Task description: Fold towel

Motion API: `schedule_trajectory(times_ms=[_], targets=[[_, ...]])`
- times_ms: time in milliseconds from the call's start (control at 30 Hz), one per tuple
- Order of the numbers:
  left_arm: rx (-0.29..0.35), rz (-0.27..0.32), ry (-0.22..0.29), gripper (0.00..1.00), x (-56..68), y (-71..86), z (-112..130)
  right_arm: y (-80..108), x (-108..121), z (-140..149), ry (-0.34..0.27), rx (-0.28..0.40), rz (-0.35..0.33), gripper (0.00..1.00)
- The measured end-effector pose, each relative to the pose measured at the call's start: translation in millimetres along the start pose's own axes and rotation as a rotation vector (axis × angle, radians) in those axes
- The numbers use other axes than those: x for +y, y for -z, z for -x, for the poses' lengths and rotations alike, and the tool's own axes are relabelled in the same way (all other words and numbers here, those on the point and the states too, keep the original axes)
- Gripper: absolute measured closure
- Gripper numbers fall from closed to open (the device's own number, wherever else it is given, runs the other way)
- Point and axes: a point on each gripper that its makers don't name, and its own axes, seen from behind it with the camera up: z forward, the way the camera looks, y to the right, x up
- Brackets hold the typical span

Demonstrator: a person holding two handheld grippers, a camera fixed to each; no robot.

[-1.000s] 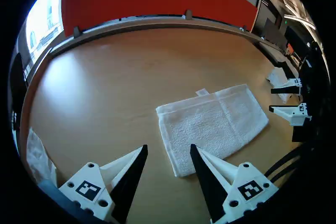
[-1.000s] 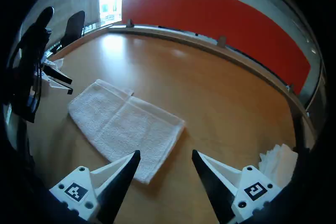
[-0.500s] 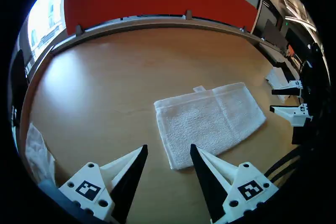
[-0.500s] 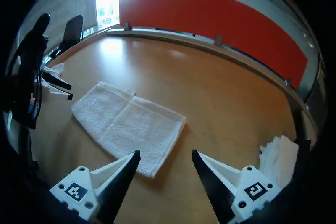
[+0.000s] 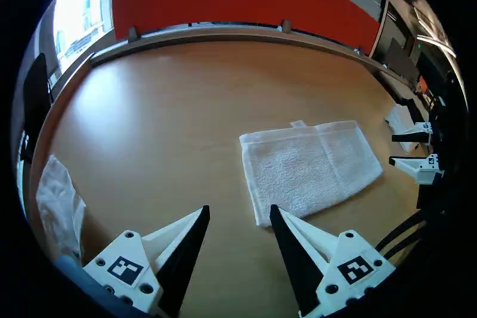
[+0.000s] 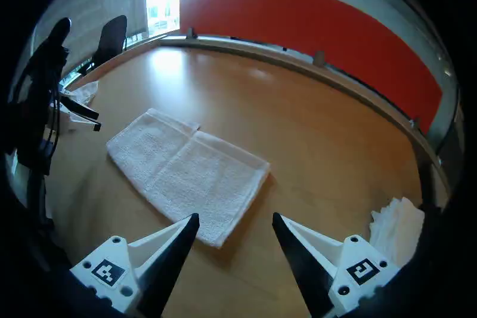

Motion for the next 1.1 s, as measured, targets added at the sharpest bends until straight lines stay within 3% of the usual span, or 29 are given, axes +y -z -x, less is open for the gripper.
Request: schedule_trajectory(times_ms=[667,1100], targets=[[0.009,-0.077,0.069,0.26,-40.4,33.6,21,-8.8,-8,0,0.062,-0.021,-0.048,0.05],[0.007,-0.097,0.080,0.26,-52.9,43.9,28,-15.1,-10,20,0.094,-0.067,-0.071,0.06]])
